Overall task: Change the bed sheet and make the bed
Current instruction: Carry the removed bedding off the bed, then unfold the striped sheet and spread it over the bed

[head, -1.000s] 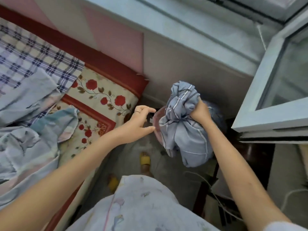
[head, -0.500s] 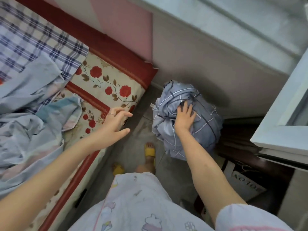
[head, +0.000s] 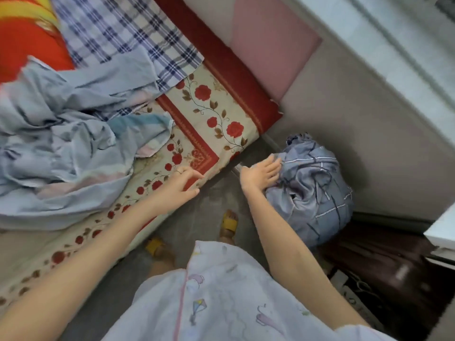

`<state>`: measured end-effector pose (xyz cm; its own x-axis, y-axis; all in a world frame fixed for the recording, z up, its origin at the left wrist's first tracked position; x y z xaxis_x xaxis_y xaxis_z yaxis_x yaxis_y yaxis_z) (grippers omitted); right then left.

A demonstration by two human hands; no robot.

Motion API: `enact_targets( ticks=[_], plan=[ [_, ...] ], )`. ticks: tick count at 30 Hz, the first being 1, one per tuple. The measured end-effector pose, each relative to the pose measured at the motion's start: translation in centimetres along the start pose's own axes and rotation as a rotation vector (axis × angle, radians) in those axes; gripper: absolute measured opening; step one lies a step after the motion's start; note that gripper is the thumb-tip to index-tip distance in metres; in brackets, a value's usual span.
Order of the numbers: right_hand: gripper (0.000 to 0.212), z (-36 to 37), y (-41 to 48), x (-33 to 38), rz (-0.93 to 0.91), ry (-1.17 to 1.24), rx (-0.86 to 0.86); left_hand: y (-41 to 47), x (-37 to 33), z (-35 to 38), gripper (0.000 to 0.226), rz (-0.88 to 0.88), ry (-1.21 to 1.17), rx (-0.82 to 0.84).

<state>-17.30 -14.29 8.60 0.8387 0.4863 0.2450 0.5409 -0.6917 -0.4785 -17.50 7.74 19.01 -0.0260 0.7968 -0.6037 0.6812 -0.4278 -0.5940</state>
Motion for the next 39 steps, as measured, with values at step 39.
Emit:
enact_targets(
  ticks=[39],
  plan=[
    [0.043, 39.7, -32.3, 28.0, -1.087, -0.941, 0.858, -21.6, 43.9, -0.8, 0.021, -0.649, -1.076, -0.7]
  ],
)
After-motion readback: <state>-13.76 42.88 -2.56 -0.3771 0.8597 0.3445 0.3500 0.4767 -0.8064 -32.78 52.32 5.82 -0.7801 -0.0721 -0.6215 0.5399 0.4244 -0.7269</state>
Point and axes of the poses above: each hand's wrist, its own y-axis towards the middle knuckle, its own z-axis out of the palm, x = y × z, the point moved 5 cm from there along y, towards the middle knuckle, and after that the axes turned 4 degrees about y, right-handed, at the moved point
